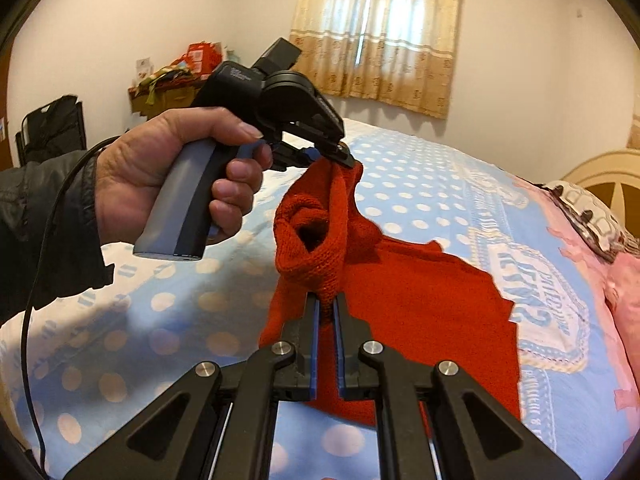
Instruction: Fold small clothes
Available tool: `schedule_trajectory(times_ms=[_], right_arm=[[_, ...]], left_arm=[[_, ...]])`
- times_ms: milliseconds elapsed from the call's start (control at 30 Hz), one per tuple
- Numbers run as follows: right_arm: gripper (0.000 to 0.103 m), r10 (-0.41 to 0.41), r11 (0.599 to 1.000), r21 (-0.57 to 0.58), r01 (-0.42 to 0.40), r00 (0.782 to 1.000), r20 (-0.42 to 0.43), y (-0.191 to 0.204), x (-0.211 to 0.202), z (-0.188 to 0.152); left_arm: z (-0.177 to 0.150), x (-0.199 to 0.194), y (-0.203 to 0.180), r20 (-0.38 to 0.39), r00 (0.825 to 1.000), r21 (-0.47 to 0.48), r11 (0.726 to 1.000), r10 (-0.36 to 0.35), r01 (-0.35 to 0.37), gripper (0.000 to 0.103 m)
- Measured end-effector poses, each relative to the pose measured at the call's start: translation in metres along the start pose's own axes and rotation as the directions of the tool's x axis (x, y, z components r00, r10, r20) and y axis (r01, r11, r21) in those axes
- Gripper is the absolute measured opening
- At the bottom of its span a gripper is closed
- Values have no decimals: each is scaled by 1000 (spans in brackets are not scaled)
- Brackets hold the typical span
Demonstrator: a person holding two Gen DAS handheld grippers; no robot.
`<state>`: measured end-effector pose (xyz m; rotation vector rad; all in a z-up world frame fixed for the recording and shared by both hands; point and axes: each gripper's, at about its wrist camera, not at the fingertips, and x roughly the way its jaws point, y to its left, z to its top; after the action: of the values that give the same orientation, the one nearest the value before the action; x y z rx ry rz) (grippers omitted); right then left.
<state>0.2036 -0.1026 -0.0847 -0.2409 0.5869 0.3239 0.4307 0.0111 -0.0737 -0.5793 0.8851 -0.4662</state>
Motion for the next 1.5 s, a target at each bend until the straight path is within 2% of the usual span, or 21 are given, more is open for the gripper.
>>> schedule_trajectory(times_ms=[200,433,767,1000,1200,1333,1400,1433,1467,1500], right_arm=[[5,-28,997,73,28,1000,6,-31,-6,-3],[5,-61,986,153,61,998,-5,-61,-18,-19],[3,-93,956,270,111,993,-77,-111,-25,-51],[1,-76,929,352,111,991,-113,-135,-25,-70],[0,-68,904,412,111,991,-119,-151,-30,-80],[0,-7,898,436,59,993,-120,-155,-30,-83],[5,-8,899,434,58,993,-116,-155,-32,-83],[25,-3,899,435,53,993,-114,-156,-32,-83],[62,10,899,436,39,994,-110,-156,-31,-82],[76,27,897,442,23,994,-105,-157,-29,-81]], left_arm=[[0,16,-30,-9,1000,41,999,-13,13,11],[-9,46,-63,-52,998,81,996,-39,43,11],[-35,97,-103,-139,989,130,990,-44,62,11],[-45,124,-115,-175,984,142,989,-11,37,11],[-52,133,-125,-189,982,169,985,12,21,11],[-57,139,-130,-197,980,191,981,30,8,11],[-57,140,-131,-200,979,190,982,32,7,11],[-58,140,-131,-198,980,194,981,32,7,11],[-58,140,-131,-198,980,195,981,33,6,11],[-57,140,-131,-198,980,195,981,34,5,11]])
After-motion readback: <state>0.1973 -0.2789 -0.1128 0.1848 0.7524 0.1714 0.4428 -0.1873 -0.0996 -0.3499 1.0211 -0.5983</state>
